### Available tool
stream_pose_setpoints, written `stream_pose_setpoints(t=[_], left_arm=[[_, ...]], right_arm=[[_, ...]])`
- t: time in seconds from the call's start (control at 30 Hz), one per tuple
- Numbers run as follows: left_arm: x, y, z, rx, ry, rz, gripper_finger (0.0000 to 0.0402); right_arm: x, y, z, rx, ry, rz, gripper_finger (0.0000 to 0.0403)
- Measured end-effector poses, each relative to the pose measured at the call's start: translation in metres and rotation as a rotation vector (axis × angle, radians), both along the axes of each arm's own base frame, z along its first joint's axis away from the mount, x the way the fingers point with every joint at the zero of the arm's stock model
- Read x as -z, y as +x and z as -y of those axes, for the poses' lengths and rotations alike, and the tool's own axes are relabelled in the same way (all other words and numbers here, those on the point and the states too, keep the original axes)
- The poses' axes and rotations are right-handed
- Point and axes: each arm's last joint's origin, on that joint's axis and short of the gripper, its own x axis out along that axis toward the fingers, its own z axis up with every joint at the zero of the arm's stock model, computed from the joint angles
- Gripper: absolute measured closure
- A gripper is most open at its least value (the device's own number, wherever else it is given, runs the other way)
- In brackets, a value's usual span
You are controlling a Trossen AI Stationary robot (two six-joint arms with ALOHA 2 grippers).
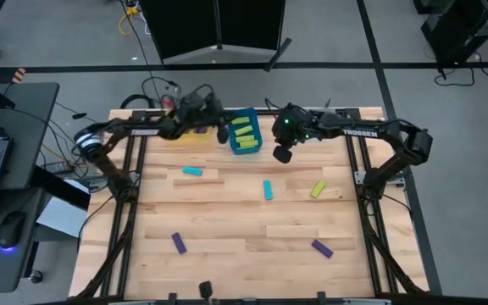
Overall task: Sort blocks
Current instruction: Put the violet block into the yellow bin
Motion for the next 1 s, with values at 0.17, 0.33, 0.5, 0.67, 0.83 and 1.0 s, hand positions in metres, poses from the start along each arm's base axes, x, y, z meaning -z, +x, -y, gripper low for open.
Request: stream_pose_setpoints(t=[0.17, 0.33, 0.5, 0.67, 0.83, 1.0], left_arm=[[0.005, -0.022, 0.025, 0.019, 0.044, 0.073, 0.0392], [0.02, -0.036, 0.043, 0.028, 0.0, 0.133, 0.0392], [0.037, -0.045, 0.057, 0.05, -0.021, 0.135, 0.0392], [0.047, -0.053, 0.069, 0.068, -0.015, 0.166, 0.0392], [0.052, -0.056, 0.074, 0.081, -0.017, 0.164, 0.0392], [0.051, -0.056, 0.074, 0.082, -0.013, 0.168, 0.0392]], right_arm=[[0.0, 0.008, -0.018, -0.004, 0.03, 0.009, 0.0384], [-0.002, 0.017, -0.038, 0.048, 0.08, 0.025, 0.0373], [0.0, 0.02, -0.056, 0.155, 0.174, 0.022, 0.0357], [0.003, 0.02, -0.081, 0.185, 0.239, -0.024, 0.0336], [0.007, 0.016, -0.114, 0.151, 0.273, -0.129, 0.0311], [0.01, 0.009, -0.157, 0.063, 0.338, -0.243, 0.0285]])
